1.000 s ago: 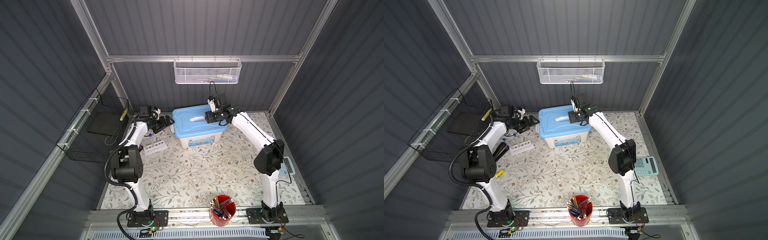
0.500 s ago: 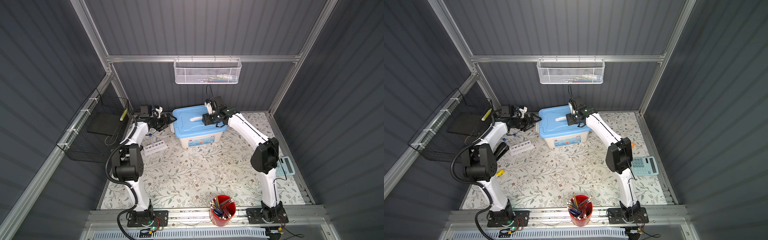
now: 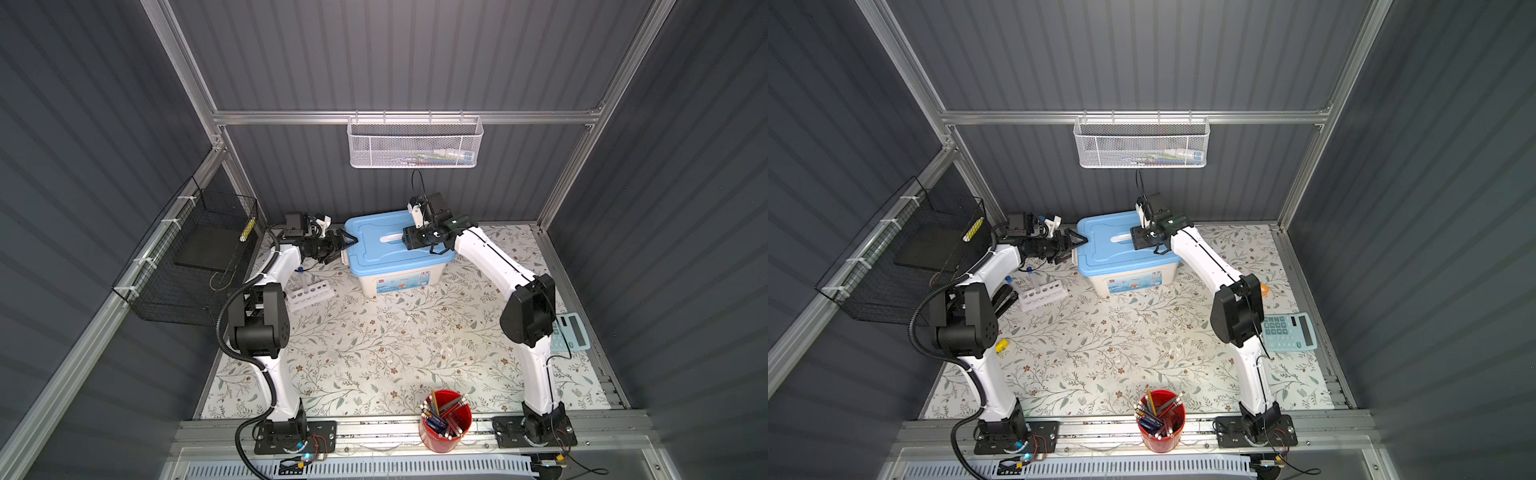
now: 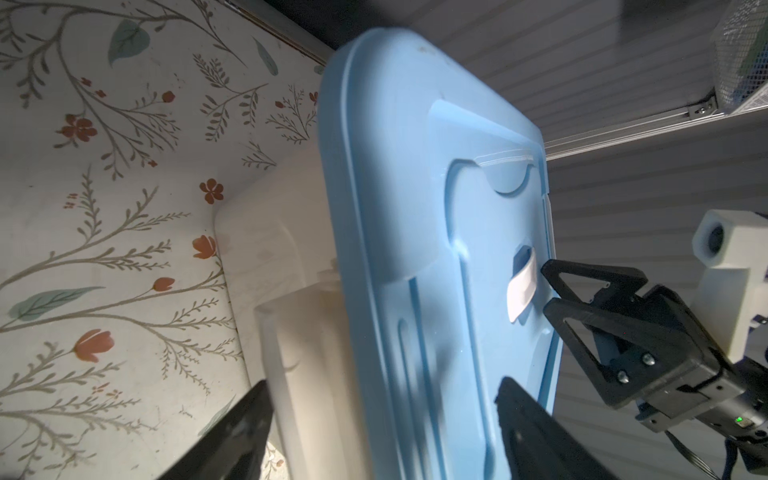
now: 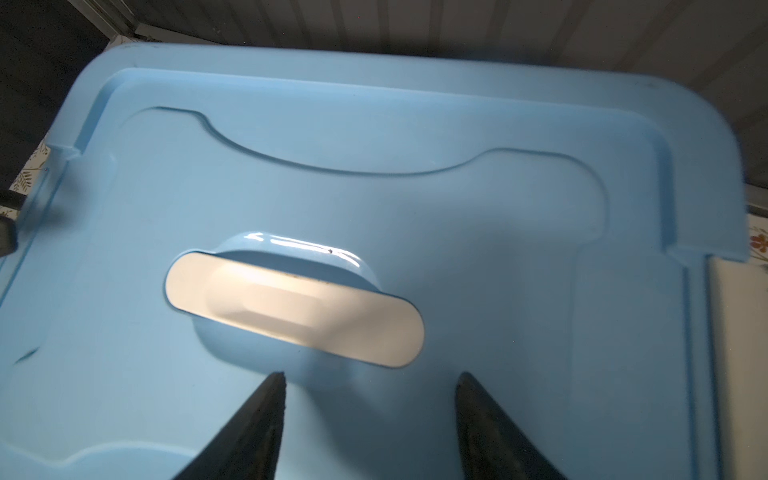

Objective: Organize the chemistry lab equipment

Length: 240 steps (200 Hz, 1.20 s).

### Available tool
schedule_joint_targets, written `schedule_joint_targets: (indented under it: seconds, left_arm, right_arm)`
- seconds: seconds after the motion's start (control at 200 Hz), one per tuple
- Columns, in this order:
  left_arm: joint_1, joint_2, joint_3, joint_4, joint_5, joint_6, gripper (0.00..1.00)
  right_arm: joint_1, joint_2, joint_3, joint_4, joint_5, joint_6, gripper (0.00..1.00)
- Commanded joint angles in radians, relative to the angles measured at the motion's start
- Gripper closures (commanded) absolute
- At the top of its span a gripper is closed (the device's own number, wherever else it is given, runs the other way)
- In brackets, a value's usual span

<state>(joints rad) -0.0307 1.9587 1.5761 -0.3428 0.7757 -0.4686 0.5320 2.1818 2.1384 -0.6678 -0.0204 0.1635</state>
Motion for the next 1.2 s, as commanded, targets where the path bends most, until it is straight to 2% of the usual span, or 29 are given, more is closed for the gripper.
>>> schedule_joint_targets:
  seconds: [0.0,0.205,0.435,0.635,1.101,1.166,1.196]
  left_arm:
    - [-0.009,0.013,0.015,0.013,0.030,-0.011,0.18]
    - [-0.012,0.009,0.039,-0.002,0.010,-0.007,0.29]
    - [-0.019,0.003,0.069,-0.069,-0.041,0.034,0.49]
    - [-0.048,0.006,0.115,-0.139,-0.104,0.077,0.54]
    - [-0.144,0.037,0.258,-0.362,-0.378,0.222,0.60]
    - [-0.145,0.020,0.255,-0.366,-0.399,0.233,0.53]
    - [-0.144,0.006,0.253,-0.359,-0.415,0.239,0.44]
  right_arm:
    - [0.001,0.035,-0.036,-0.021,-0.019,0.020,0.35]
    - [0.001,0.034,-0.060,-0.003,-0.027,0.031,0.35]
    - [0.002,0.026,-0.097,0.023,-0.043,0.045,0.35]
    - [0.001,0.020,-0.129,0.048,-0.061,0.056,0.35]
    - [-0.001,-0.011,-0.223,0.107,-0.078,0.070,0.36]
    - [0.000,-0.016,-0.231,0.112,-0.085,0.071,0.36]
    - [0.000,-0.018,-0.232,0.113,-0.086,0.071,0.35]
